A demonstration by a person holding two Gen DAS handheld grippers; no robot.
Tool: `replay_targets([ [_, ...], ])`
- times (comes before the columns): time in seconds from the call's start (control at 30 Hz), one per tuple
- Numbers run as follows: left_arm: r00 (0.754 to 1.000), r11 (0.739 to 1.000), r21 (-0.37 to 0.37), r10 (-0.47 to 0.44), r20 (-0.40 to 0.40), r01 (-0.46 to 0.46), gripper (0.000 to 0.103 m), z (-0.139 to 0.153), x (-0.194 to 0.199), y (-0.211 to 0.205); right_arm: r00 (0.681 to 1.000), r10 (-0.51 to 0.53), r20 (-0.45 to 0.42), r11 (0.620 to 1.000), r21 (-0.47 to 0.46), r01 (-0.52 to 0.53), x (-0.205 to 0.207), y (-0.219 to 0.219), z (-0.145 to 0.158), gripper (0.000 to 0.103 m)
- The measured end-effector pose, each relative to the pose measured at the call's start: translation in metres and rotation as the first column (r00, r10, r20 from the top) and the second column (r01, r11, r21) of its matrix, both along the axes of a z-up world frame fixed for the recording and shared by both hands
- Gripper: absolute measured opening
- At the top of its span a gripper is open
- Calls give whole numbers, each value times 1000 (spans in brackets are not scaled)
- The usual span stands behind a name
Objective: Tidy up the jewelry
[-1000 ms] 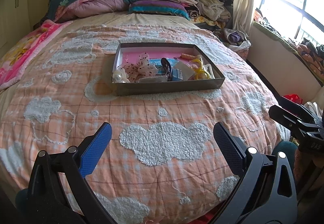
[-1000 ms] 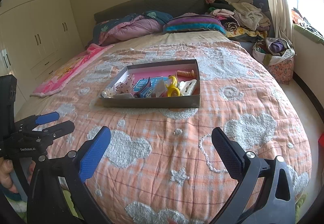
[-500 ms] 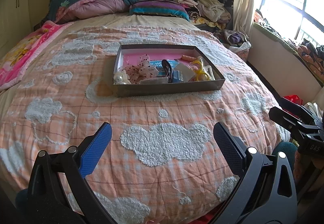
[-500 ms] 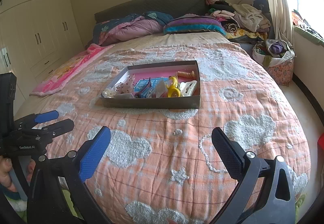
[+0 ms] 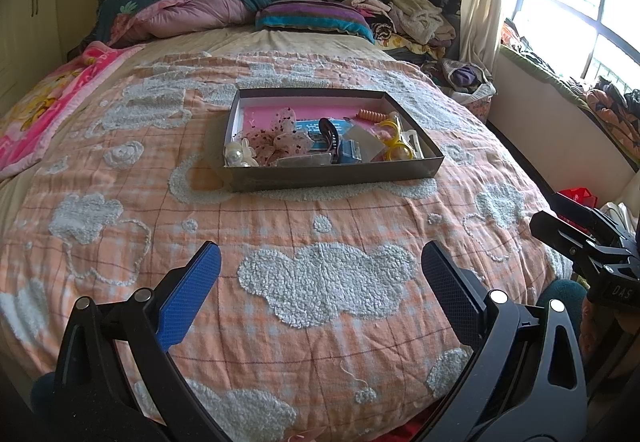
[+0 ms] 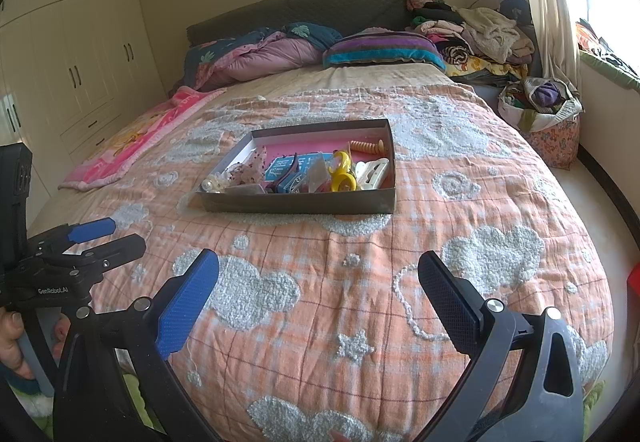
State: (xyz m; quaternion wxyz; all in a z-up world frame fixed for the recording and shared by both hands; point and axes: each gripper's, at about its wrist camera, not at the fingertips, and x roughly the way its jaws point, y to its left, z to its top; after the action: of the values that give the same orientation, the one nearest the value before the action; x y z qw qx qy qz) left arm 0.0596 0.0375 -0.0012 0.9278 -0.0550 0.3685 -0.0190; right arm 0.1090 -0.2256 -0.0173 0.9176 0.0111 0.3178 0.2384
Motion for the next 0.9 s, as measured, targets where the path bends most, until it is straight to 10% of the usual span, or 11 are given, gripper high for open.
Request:
replay_targets([
  [0.9, 1000, 1000, 16, -9, -7, 9, 94, -3, -2, -4, 1000, -2, 4, 1000, -10, 2, -1, 0, 1, 99],
])
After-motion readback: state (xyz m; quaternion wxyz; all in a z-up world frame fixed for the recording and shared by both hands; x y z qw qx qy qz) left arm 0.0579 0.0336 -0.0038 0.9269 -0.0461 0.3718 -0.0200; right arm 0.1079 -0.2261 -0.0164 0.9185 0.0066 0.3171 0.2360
